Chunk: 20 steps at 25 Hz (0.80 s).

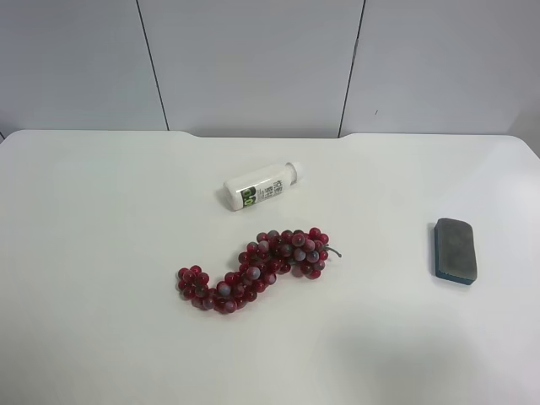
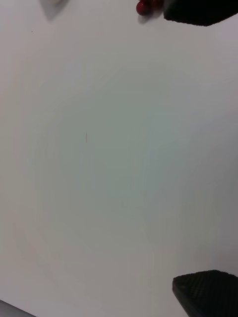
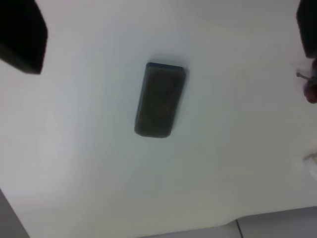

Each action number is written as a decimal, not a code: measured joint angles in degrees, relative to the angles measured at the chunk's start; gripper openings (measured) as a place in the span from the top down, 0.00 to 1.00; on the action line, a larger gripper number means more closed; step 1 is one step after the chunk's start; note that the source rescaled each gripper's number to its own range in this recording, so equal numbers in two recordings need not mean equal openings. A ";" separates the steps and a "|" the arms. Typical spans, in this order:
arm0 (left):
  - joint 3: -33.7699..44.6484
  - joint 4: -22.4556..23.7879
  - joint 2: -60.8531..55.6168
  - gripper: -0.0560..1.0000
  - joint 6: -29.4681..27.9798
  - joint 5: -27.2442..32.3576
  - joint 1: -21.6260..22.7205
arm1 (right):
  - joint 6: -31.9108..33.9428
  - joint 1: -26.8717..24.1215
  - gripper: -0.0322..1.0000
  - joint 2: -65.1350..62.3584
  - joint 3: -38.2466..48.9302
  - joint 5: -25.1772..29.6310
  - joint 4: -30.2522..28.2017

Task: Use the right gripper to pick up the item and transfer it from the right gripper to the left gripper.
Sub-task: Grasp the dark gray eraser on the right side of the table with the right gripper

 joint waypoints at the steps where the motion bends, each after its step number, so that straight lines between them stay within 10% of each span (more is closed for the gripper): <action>1: 0.00 0.00 0.00 0.00 0.00 0.00 0.00 | 0.00 0.00 0.00 0.00 0.00 0.00 0.00; 20: 0.00 0.00 0.00 0.00 0.00 0.00 0.00 | 0.00 0.00 0.00 0.00 0.00 0.00 0.00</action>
